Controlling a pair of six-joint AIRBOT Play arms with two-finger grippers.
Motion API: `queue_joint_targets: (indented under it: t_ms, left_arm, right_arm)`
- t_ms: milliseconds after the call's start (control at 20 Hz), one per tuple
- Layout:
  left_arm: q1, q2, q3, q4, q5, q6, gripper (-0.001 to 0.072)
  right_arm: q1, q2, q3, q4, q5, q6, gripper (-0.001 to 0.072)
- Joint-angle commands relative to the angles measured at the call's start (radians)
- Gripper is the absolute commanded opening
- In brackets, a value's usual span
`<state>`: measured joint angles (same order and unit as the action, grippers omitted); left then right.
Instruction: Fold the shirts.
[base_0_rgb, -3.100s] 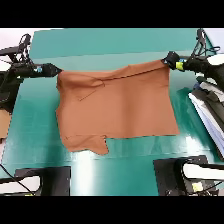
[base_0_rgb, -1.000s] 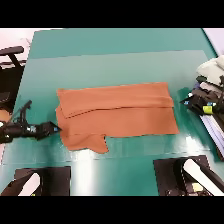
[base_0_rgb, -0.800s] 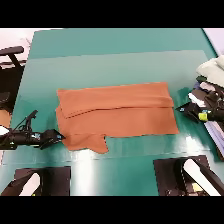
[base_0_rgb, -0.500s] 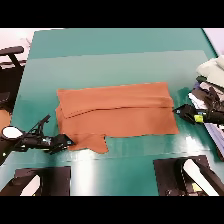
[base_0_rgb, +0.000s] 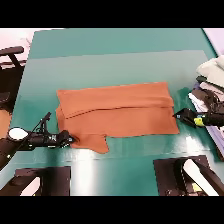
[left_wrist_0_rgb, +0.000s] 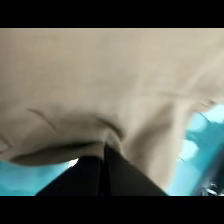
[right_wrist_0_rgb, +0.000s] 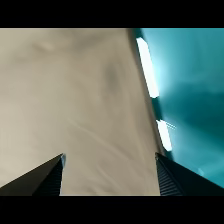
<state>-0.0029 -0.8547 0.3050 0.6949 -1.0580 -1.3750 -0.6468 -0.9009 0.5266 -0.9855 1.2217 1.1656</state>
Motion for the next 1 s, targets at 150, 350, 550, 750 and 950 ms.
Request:
queue_joint_targets:
  t_ms: [150, 350, 550, 750, 950]
  left_arm:
    - [-0.003, 0.001, 0.08, -0.021, -0.05, 0.048, 0.0025]
    - [-0.003, 0.001, 0.125, -0.017, -0.05, 0.049, 0.0025]
    - [-0.003, 0.001, 0.125, -0.015, -0.061, 0.048, 0.0025]
    - [-0.003, 0.001, 0.125, -0.019, -0.07, 0.048, 0.0025]
    - [-0.003, 0.001, 0.126, -0.024, -0.09, 0.049, 0.0023]
  right_arm:
    - [-0.024, -0.043, -0.001, -0.14, 0.021, 0.08, 0.059]
    - [-0.047, -0.137, -0.001, -0.13, 0.003, 0.09, 0.0588]
    - [-0.047, -0.211, -0.001, -0.073, 0.008, 0.082, 0.0424]
    - [-0.046, -0.254, -0.002, 0.041, 0.027, 0.061, 0.0308]
    - [-0.047, -0.232, -0.003, 0.051, 0.038, 0.061, 0.0025]
